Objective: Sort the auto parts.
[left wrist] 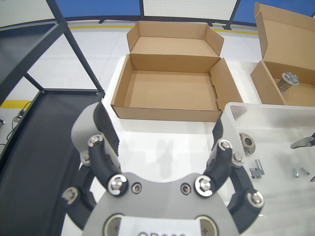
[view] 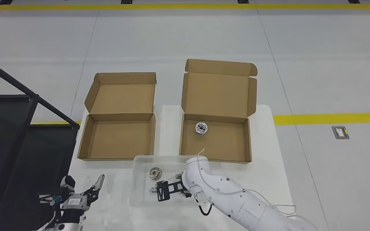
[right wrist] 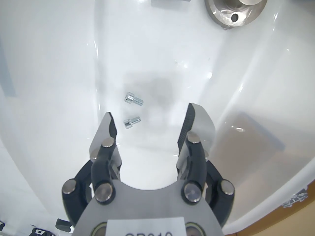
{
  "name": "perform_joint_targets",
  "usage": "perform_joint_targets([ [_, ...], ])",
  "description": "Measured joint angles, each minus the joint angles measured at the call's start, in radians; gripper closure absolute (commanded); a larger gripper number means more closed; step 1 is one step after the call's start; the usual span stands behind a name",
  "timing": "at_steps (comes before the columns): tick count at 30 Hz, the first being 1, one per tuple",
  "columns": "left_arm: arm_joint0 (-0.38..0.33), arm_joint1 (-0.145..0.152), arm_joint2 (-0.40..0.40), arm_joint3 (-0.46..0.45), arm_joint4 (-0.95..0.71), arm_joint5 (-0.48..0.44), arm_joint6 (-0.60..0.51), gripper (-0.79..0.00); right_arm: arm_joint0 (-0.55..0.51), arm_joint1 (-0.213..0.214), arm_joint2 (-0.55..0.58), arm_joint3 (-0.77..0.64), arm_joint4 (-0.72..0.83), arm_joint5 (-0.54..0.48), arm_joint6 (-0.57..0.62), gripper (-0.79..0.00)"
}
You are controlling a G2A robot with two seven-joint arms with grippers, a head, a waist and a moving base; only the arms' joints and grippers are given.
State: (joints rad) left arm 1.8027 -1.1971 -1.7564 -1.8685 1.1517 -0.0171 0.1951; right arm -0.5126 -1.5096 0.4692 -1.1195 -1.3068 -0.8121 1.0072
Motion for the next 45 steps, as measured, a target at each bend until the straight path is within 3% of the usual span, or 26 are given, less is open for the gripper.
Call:
perform_joint_targets([
  [5, 0.000, 0.000, 0.000, 0.000, 0.000, 0.000, 0.000, -0.785, 0.011, -0.018, -0.010, 0.039, 0.030, -0.001, -0.001, -0.292],
  [14, 0.000, 0.000, 0.000, 0.000, 0.000, 0.000, 0.000, -0.785, 0.036, -0.044, -0.049, 0.104, 0.078, -0.011, -0.011, -0.329],
  [21, 0.000, 0.000, 0.000, 0.000, 0.000, 0.000, 0.000, -0.785, 0.060, -0.062, -0.072, 0.160, 0.127, -0.015, -0.015, -0.308],
  [39, 0.000, 0.000, 0.000, 0.000, 0.000, 0.000, 0.000, -0.785, 0.075, -0.094, -0.083, 0.228, 0.127, -0.012, -0.014, -0.209],
  [42, 0.000, 0.000, 0.000, 0.000, 0.000, 0.000, 0.000, -0.785, 0.080, -0.100, -0.085, 0.243, 0.130, -0.016, -0.016, -0.157],
  [44, 0.000, 0.000, 0.000, 0.000, 0.000, 0.000, 0.000, -0.785, 0.083, -0.105, -0.086, 0.251, 0.130, -0.018, -0.020, -0.086],
  [45, 0.000, 0.000, 0.000, 0.000, 0.000, 0.000, 0.000, -0.785, 0.084, -0.106, -0.085, 0.254, 0.130, -0.019, -0.022, 0.000],
])
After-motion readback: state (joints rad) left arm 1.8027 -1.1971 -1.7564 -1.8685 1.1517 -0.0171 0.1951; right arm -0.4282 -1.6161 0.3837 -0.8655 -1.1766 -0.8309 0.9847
